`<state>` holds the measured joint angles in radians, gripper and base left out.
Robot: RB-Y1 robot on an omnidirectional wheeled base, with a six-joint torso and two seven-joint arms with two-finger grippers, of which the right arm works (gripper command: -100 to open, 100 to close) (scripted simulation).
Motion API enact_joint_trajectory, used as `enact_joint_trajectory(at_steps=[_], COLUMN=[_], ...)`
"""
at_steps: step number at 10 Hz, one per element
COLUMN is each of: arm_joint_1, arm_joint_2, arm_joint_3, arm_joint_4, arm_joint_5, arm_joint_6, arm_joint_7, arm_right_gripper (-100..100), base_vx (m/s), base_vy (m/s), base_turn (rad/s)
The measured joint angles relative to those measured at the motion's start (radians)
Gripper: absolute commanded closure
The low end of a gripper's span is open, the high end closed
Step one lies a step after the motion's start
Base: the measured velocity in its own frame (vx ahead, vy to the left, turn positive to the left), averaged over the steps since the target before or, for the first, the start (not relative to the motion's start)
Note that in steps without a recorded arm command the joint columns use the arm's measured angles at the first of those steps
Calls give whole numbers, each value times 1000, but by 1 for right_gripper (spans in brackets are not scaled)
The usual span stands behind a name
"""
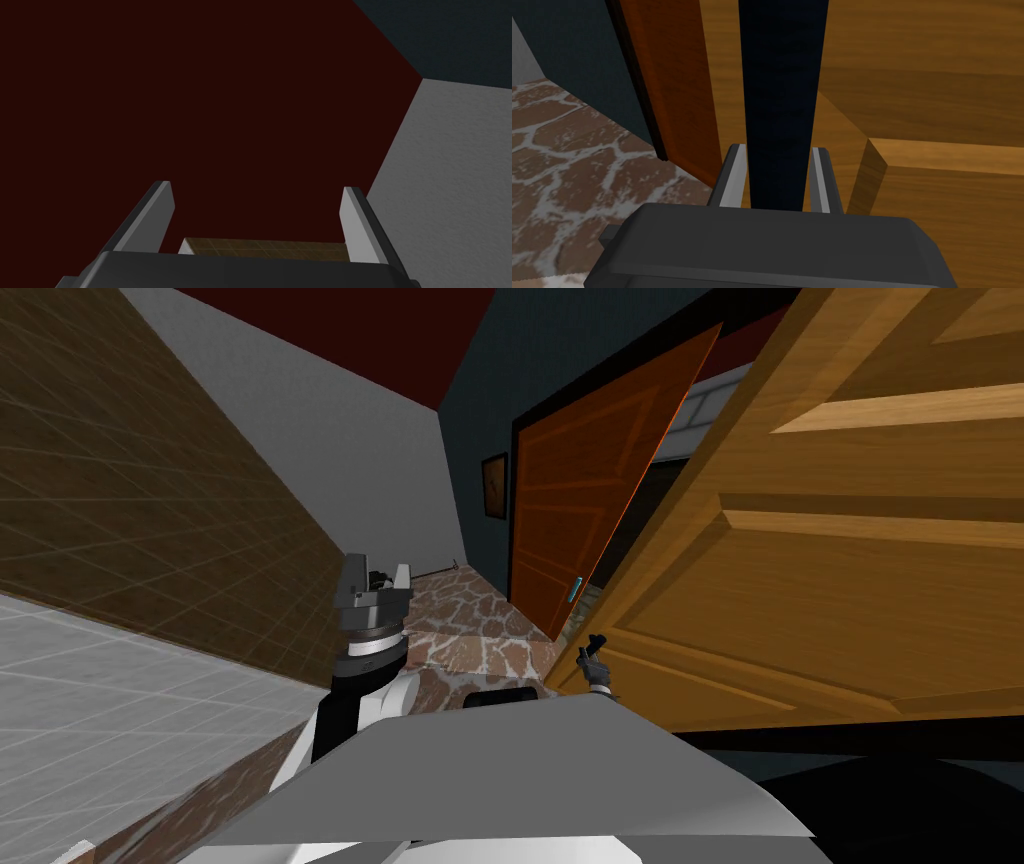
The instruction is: Pull the door open
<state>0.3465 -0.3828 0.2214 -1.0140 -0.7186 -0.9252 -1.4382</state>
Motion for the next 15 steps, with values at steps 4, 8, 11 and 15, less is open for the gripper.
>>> enact_joint_trajectory(at_steps=[4,8,11,15], arm_joint_1=[16,34,45,53], arm_joint_2=[-21,-48,-59,-88], arm_joint_3=[31,78,99,129], arm_joint_4=[-12,-14,-17,-10], arm_joint_5=[18,44,56,76], arm_joint_6=[-14,-42,-49,-85], arm_joint_7=[-20,-53,-65,-100], arm_right_gripper=[100,100,100,100], base_vx=[-194,-209,-147,-216], base_vy=[-3,-20,-10,-18], base_turn=[74,69,85,113])
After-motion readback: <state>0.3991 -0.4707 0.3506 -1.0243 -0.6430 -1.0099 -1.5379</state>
